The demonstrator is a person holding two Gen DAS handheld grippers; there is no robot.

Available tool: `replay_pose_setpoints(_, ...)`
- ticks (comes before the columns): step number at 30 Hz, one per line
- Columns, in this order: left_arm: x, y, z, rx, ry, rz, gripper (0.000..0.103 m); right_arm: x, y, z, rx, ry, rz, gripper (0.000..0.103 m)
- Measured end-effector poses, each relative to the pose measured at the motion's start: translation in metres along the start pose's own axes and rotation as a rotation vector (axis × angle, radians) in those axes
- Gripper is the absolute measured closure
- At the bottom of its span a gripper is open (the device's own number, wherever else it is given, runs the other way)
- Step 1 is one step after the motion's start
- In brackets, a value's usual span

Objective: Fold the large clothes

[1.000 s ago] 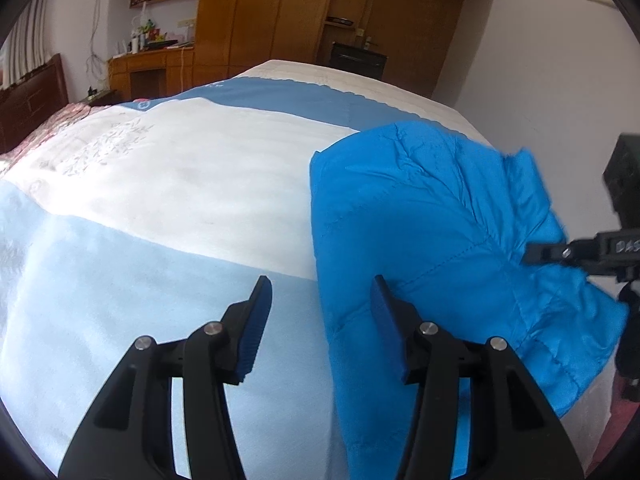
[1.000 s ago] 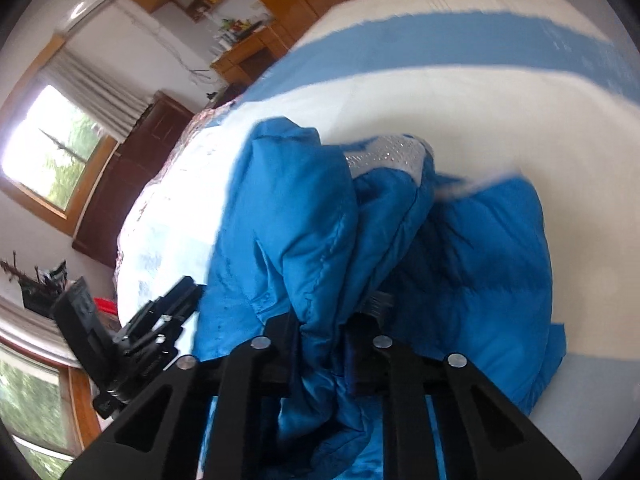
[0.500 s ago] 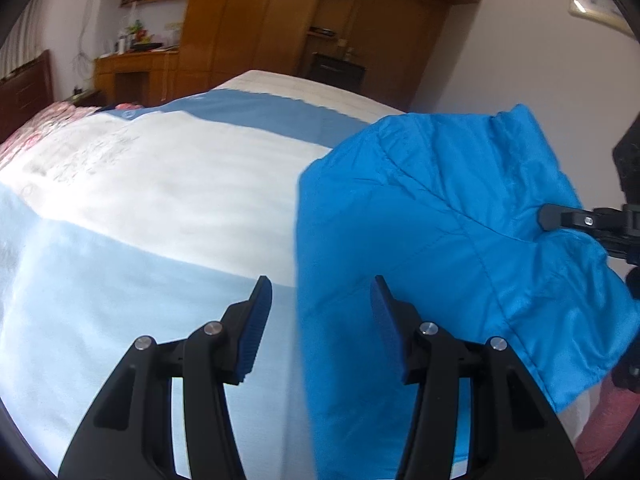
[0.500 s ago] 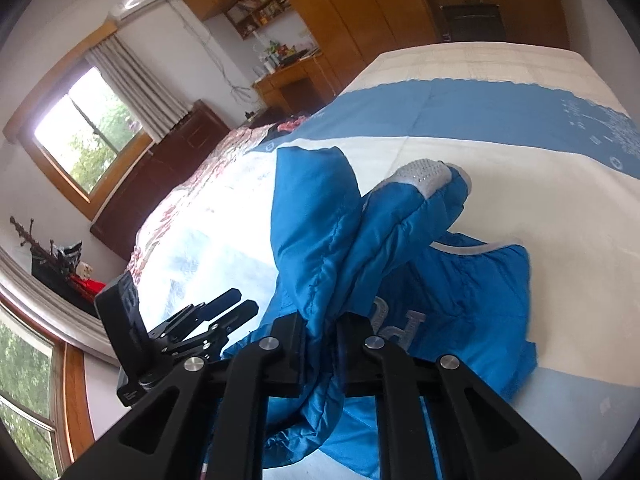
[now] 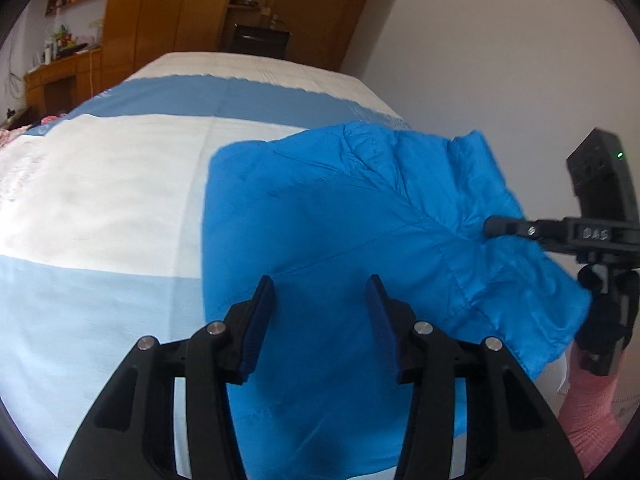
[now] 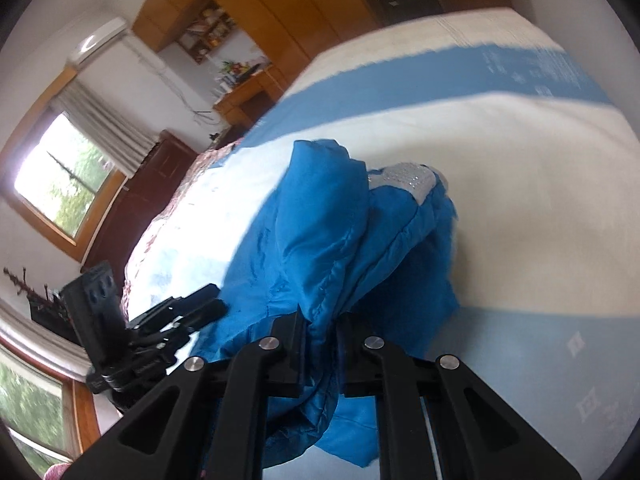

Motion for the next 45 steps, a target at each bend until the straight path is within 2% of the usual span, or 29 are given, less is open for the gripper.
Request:
replay_pose_setpoints(7, 0.009, 0.022, 0.007, -0.008, 0.063, -0.025, 0.056, 0.026, 0.017, 0.04, -0.026, 0.05, -0.001, 0.092)
replay_pose_setpoints(12, 0.012, 0.039, 0.003, -0.026, 0.08, -0.032, 0.056, 0.041, 0.034, 0.051, 0.008, 0.046, 0.01, 0.088)
replay_pose_setpoints(16, 0.022, 0.045, 0.0, -0.028, 0.095, -0.022, 0.056, 0.052, 0.045, 0.061, -0.025, 0.074, 0.03, 0.085)
replay_pose_setpoints(18, 0.017, 0.049, 0.001, -0.033, 0.09, -0.026, 0.056, 0.051, 0.042, 0.06, -0.026, 0.065, 0.037, 0.082)
replay_pose_setpoints(21, 0.015, 0.039, 0.002, -0.043, 0.085, -0.039, 0.056, 0.046, 0.025, 0.054, 0.03, 0.029, 0.043, 0.077)
replay_pose_setpoints(24, 0.013, 0.016, 0.004, -0.034, 0.067, -0.02, 0.056, 0.04, -0.007, 0.041, 0.136, -0.031, 0.116, 0.074)
replay_pose_setpoints(26, 0.008, 0.0, 0.004, -0.05, 0.063, 0.017, 0.056, 0.04, -0.027, 0.029, 0.157, -0.063, 0.17, 0.074)
replay_pose_setpoints(29, 0.004, -0.008, 0.007, -0.06, 0.051, 0.036, 0.056, 0.036, -0.04, -0.007, 0.113, -0.133, 0.21, 0.08)
replay_pose_setpoints(31, 0.007, -0.007, 0.017, -0.046, 0.048, 0.036, 0.058, 0.04, -0.029, -0.03, 0.068, -0.18, 0.181, 0.082)
replay_pose_setpoints(33, 0.013, -0.004, 0.022, -0.032, 0.052, 0.022, 0.059, 0.047, -0.012, -0.044, 0.06, -0.221, 0.143, 0.087)
replay_pose_setpoints(36, 0.027, 0.001, 0.024, -0.02, 0.054, -0.001, 0.059, 0.06, 0.002, -0.037, 0.099, -0.223, 0.117, 0.089)
replay_pose_setpoints(40, 0.04, 0.001, 0.025, -0.032, 0.074, 0.006, 0.059, 0.083, -0.002, -0.028, 0.111, -0.225, 0.119, 0.092)
replay_pose_setpoints(45, 0.049, 0.009, 0.024, -0.024, 0.086, -0.008, 0.059, 0.111, 0.007, -0.017, 0.135, -0.199, 0.066, 0.098)
Point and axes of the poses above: each gripper's, at about its wrist camera, not at the fingertips, and y roughly the way its jaws point, z to its right, x to its underside, the point moved 7 cm from there along y, roughly the way its jaws point, and after that the axes turned 1 degree about x, right-handed, at the moved point
